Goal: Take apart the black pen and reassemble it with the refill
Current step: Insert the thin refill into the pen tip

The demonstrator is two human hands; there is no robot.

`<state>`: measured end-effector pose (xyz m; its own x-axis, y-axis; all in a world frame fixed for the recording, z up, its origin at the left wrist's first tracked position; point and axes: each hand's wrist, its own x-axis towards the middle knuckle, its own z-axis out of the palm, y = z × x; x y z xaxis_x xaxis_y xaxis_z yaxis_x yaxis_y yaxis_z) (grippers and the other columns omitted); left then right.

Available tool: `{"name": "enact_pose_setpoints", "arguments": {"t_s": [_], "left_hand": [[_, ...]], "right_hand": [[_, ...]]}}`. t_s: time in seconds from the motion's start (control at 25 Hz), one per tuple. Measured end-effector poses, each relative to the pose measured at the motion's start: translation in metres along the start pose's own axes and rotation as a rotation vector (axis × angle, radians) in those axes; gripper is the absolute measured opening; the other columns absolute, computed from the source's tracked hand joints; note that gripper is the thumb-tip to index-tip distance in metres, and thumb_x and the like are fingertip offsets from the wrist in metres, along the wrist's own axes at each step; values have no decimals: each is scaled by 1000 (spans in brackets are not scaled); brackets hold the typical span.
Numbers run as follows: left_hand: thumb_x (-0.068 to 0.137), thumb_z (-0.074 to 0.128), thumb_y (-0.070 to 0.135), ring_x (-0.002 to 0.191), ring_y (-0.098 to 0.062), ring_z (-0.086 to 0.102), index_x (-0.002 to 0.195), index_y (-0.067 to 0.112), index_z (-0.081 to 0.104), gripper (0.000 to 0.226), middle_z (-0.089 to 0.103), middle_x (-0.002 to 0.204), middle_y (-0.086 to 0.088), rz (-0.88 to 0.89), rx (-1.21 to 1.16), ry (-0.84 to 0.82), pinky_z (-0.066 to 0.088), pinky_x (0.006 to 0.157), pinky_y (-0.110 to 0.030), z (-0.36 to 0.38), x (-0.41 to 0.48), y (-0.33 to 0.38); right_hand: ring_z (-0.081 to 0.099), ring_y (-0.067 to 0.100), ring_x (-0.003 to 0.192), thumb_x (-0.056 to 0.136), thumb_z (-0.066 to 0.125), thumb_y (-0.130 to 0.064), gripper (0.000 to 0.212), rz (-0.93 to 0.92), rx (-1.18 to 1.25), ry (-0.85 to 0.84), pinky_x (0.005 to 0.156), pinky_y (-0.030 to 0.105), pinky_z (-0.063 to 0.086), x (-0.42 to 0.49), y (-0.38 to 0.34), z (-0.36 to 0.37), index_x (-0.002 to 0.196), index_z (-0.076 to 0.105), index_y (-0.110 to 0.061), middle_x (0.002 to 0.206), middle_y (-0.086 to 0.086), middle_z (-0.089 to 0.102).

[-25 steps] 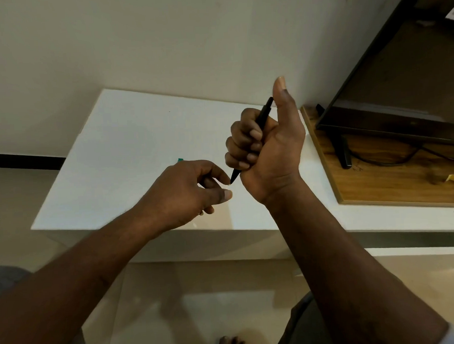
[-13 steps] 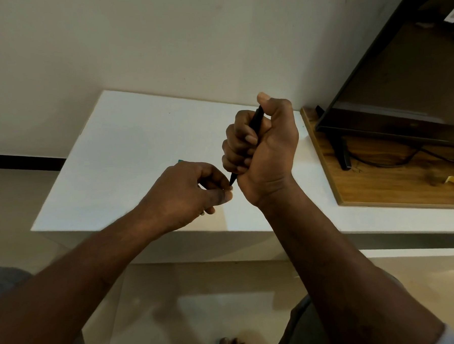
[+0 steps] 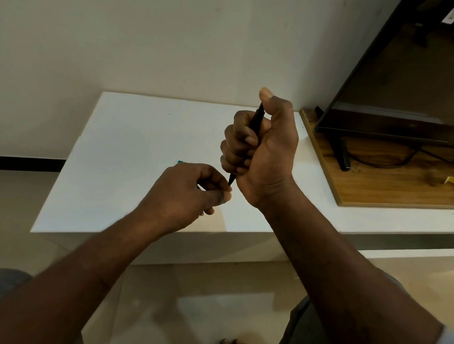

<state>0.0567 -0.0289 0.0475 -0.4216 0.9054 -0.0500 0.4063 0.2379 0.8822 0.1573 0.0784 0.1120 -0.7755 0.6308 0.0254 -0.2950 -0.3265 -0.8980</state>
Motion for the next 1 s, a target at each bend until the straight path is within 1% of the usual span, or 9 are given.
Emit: {"name": "enact_pose_setpoints", "arguments": {"t_s": [0.08,0.16,0.28,0.36,0.44,0.6,0.72,0.84,1.0], "left_hand": [[86,78,37,64,-3,74,92,36,76,6,73,83,28,17,54,22,51,58,-22,1,-1,-1],[87,76,41,64,1,73,95,37,75,9,72,82,30,41,113,53,44,54,-14,2,-2,-1],[87,75,43,64,3,71,97,41,73,11,70,81,32,75,138,73,39,49,-5,2,-3,0],[87,76,42,64,3,71,96,43,71,10,68,85,38,92,123,73,42,48,-5,1,-3,1],[87,76,40,64,3,71,93,45,70,10,67,86,41,104,119,71,42,49,-3,0,-3,2],[87,77,38,64,5,70,91,47,69,12,62,76,48,118,139,64,41,51,-2,0,-4,4],[87,77,38,64,5,70,92,44,71,10,61,74,49,123,144,65,41,50,-1,0,-4,3],[87,77,36,63,6,69,94,40,73,9,62,73,48,123,145,66,42,52,-2,0,-3,2],[88,77,38,64,5,70,94,41,73,8,62,76,48,115,155,64,41,47,-4,1,-3,2]], "right_hand": [[6,15,46,99,34,-46,48,7,-8,3,47,28,9,1,0,0,61,25,-18,53,1,13],[8,14,45,95,36,-45,46,17,-7,4,46,24,12,1,0,1,60,25,-17,49,-2,17],[9,14,44,99,36,-48,52,15,-15,2,46,25,14,1,1,1,58,26,-17,48,-3,19],[9,15,44,102,38,-52,58,10,-27,14,46,25,15,1,1,1,58,25,-17,47,-3,20],[10,14,44,104,38,-50,58,14,-30,22,46,26,15,0,2,1,58,25,-17,48,-4,21],[11,13,43,104,36,-45,54,25,-20,21,46,23,16,0,2,2,59,25,-17,47,-4,21],[10,14,43,105,36,-47,56,21,-20,32,46,23,16,0,2,2,59,24,-17,47,-5,20],[11,13,43,101,39,-47,54,13,-24,33,45,22,17,0,1,2,59,25,-17,47,-5,21],[9,14,44,105,37,-47,56,15,-12,34,45,23,15,0,1,1,59,24,-17,47,-4,20]]}}
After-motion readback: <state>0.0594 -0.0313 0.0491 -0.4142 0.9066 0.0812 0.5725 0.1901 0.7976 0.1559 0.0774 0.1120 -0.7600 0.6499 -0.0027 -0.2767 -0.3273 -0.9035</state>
